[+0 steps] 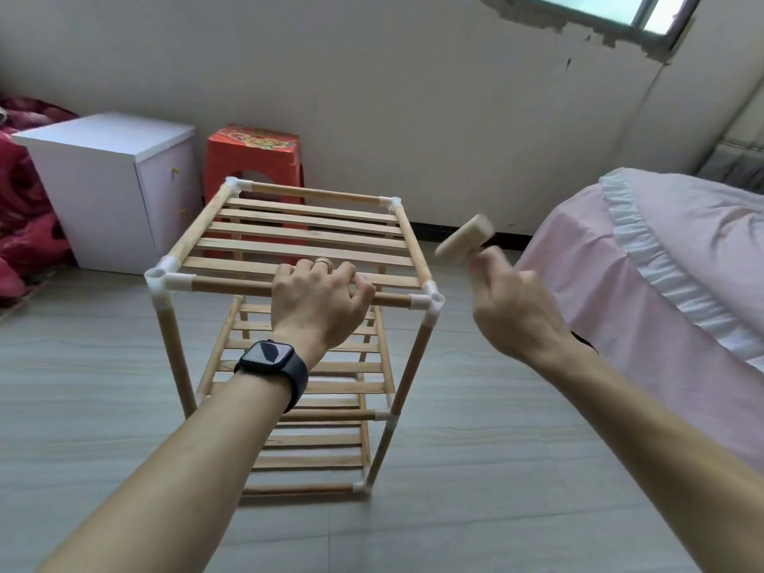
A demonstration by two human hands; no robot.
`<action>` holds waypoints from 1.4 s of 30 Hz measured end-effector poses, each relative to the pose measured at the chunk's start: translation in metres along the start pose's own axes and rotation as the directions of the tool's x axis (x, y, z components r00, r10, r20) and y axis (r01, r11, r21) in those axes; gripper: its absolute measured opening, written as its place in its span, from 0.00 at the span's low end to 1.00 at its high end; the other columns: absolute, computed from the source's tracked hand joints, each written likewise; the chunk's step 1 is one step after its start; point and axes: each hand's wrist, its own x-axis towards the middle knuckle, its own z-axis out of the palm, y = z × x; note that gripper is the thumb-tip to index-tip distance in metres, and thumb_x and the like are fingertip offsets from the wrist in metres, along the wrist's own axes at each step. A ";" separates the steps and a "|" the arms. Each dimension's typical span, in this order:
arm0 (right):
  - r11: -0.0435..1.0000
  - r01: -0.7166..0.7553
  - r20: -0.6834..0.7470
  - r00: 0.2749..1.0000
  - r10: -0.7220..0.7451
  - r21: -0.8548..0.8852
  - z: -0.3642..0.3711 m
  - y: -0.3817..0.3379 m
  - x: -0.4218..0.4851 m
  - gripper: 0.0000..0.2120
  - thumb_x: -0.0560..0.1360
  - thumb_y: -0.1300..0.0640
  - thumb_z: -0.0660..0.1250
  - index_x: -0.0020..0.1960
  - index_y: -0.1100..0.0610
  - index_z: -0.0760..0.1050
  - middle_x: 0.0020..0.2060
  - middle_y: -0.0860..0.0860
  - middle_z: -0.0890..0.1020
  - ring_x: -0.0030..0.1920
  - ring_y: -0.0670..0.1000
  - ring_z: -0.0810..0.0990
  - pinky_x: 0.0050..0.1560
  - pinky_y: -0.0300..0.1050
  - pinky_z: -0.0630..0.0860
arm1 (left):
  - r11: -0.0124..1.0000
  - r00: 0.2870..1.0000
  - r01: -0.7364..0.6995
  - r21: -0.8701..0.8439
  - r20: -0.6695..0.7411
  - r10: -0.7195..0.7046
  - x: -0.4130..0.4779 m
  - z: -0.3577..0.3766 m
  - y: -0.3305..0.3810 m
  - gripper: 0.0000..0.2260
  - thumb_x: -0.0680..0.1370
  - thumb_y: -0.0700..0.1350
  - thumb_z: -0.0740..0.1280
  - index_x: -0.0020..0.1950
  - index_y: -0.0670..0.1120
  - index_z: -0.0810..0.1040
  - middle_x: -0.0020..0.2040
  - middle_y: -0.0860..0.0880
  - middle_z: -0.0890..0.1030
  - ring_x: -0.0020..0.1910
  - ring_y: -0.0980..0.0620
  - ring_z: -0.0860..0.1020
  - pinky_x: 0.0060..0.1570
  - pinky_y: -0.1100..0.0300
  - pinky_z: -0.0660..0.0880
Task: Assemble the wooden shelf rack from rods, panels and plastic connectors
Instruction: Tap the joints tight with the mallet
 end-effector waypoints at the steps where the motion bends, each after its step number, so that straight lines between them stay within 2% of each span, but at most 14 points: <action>1: 0.996 -0.004 0.138 0.990 0.017 -0.094 0.001 -0.002 0.000 0.14 0.86 0.43 0.48 0.48 0.46 0.66 0.30 0.50 0.76 0.25 0.48 0.74 0.22 0.38 0.63 | 1.000 1.000 0.001 -0.002 -0.003 -0.001 0.000 0.000 0.000 0.31 0.78 0.61 0.40 0.59 0.52 0.80 0.51 0.47 0.83 0.48 0.47 0.78 0.45 0.53 0.65; 3: 0.976 0.025 0.216 0.976 0.023 -0.217 -0.002 -0.006 0.005 0.15 0.86 0.43 0.48 0.45 0.46 0.65 0.33 0.50 0.75 0.30 0.47 0.74 0.27 0.42 0.64 | 1.000 1.000 0.006 -0.005 -0.006 -0.006 0.000 -0.001 0.001 0.31 0.79 0.61 0.40 0.59 0.52 0.80 0.50 0.47 0.83 0.48 0.47 0.78 0.45 0.53 0.64; 6: 0.995 0.082 -0.092 0.992 -0.087 -0.059 -0.007 -0.008 0.009 0.14 0.86 0.44 0.48 0.47 0.48 0.65 0.27 0.49 0.75 0.26 0.49 0.74 0.26 0.45 0.62 | 1.000 1.000 0.004 -0.017 -0.006 -0.004 -0.001 0.000 0.000 0.31 0.79 0.61 0.40 0.59 0.52 0.80 0.50 0.47 0.83 0.48 0.47 0.78 0.46 0.53 0.66; 10: 0.965 -0.024 0.190 0.979 0.076 -0.260 0.006 -0.007 0.000 0.13 0.86 0.45 0.47 0.52 0.50 0.67 0.34 0.50 0.75 0.32 0.49 0.74 0.28 0.44 0.63 | 1.000 1.000 0.004 -0.016 0.000 -0.004 -0.002 0.000 0.000 0.30 0.79 0.61 0.40 0.59 0.51 0.80 0.51 0.47 0.83 0.48 0.46 0.78 0.47 0.52 0.68; 14: 0.990 0.096 -0.221 0.968 -0.116 -0.100 0.004 -0.004 -0.001 0.13 0.87 0.47 0.49 0.52 0.53 0.67 0.25 0.47 0.72 0.23 0.46 0.70 0.25 0.42 0.58 | 1.000 1.000 -0.002 -0.026 -0.008 0.002 -0.003 0.001 -0.001 0.30 0.79 0.61 0.41 0.59 0.51 0.80 0.51 0.47 0.83 0.48 0.46 0.78 0.48 0.52 0.68; 15: 0.986 0.091 -0.173 0.978 -0.115 -0.139 0.006 -0.004 -0.003 0.13 0.87 0.48 0.50 0.53 0.54 0.68 0.26 0.48 0.72 0.24 0.47 0.70 0.24 0.43 0.59 | 1.000 1.000 -0.005 -0.026 -0.016 0.004 -0.002 0.002 -0.001 0.30 0.79 0.60 0.41 0.59 0.51 0.80 0.51 0.47 0.83 0.48 0.47 0.78 0.47 0.52 0.68; 17: 0.961 0.023 0.124 0.992 0.012 -0.277 0.008 -0.003 -0.005 0.14 0.86 0.46 0.48 0.53 0.52 0.68 0.32 0.50 0.75 0.29 0.50 0.74 0.26 0.46 0.63 | 1.000 1.000 -0.003 -0.022 -0.027 0.002 -0.001 0.003 -0.002 0.29 0.79 0.60 0.42 0.58 0.52 0.80 0.50 0.47 0.83 0.48 0.47 0.78 0.45 0.53 0.66; 19: 0.954 -0.030 0.205 0.974 0.095 -0.299 0.002 0.001 0.001 0.16 0.86 0.43 0.47 0.49 0.49 0.69 0.35 0.50 0.76 0.33 0.50 0.74 0.29 0.47 0.64 | 1.000 1.000 -0.005 -0.025 -0.030 0.004 -0.001 0.003 -0.001 0.29 0.79 0.60 0.42 0.57 0.52 0.81 0.49 0.47 0.83 0.47 0.47 0.78 0.43 0.53 0.63; 22: 0.989 -0.084 0.146 0.984 0.101 -0.119 -0.004 0.005 -0.001 0.18 0.85 0.43 0.49 0.44 0.48 0.70 0.35 0.51 0.78 0.36 0.52 0.76 0.33 0.49 0.67 | 0.999 1.000 -0.012 -0.038 -0.029 0.011 -0.002 0.004 -0.003 0.29 0.79 0.60 0.43 0.57 0.52 0.81 0.50 0.48 0.84 0.48 0.46 0.79 0.45 0.52 0.66; 29: 0.974 -0.167 0.082 0.984 0.156 0.155 0.014 0.027 -0.016 0.20 0.86 0.47 0.52 0.52 0.52 0.80 0.41 0.49 0.82 0.41 0.48 0.79 0.44 0.50 0.76 | 1.000 1.000 0.007 -0.023 0.000 -0.007 0.004 0.002 -0.001 0.29 0.77 0.59 0.42 0.60 0.54 0.81 0.55 0.48 0.84 0.52 0.46 0.79 0.52 0.50 0.68; 33: 0.957 -0.079 0.047 0.997 0.068 0.279 0.024 0.031 -0.012 0.12 0.86 0.52 0.54 0.52 0.53 0.75 0.32 0.50 0.78 0.29 0.45 0.75 0.30 0.41 0.70 | 0.998 0.997 0.026 -0.053 0.072 -0.022 0.011 0.001 0.010 0.23 0.77 0.55 0.46 0.57 0.54 0.79 0.52 0.48 0.84 0.51 0.46 0.78 0.52 0.47 0.65; 36: 0.920 0.060 -0.107 0.994 -0.020 0.386 0.022 0.029 -0.008 0.10 0.86 0.51 0.56 0.54 0.53 0.75 0.29 0.48 0.76 0.27 0.45 0.73 0.27 0.39 0.67 | 0.995 0.997 0.037 -0.087 0.078 -0.030 0.017 0.001 0.015 0.21 0.78 0.52 0.48 0.57 0.54 0.80 0.52 0.49 0.83 0.52 0.47 0.77 0.53 0.48 0.64; 40: 0.944 0.180 -0.298 0.950 -0.095 0.275 0.014 0.031 -0.009 0.12 0.86 0.50 0.56 0.51 0.53 0.75 0.25 0.45 0.72 0.25 0.47 0.72 0.25 0.36 0.64 | 0.996 0.999 0.035 -0.087 0.016 -0.034 0.016 0.004 0.012 0.23 0.76 0.53 0.46 0.56 0.54 0.80 0.49 0.50 0.84 0.48 0.49 0.76 0.48 0.52 0.60; 42: 0.981 0.160 -0.034 0.987 -0.158 0.110 0.009 0.029 -0.008 0.13 0.85 0.47 0.54 0.48 0.51 0.73 0.27 0.46 0.74 0.25 0.47 0.73 0.26 0.36 0.64 | 0.995 0.999 0.043 -0.094 -0.009 -0.044 0.015 0.004 0.013 0.22 0.76 0.53 0.47 0.55 0.54 0.80 0.48 0.50 0.84 0.45 0.49 0.74 0.46 0.53 0.59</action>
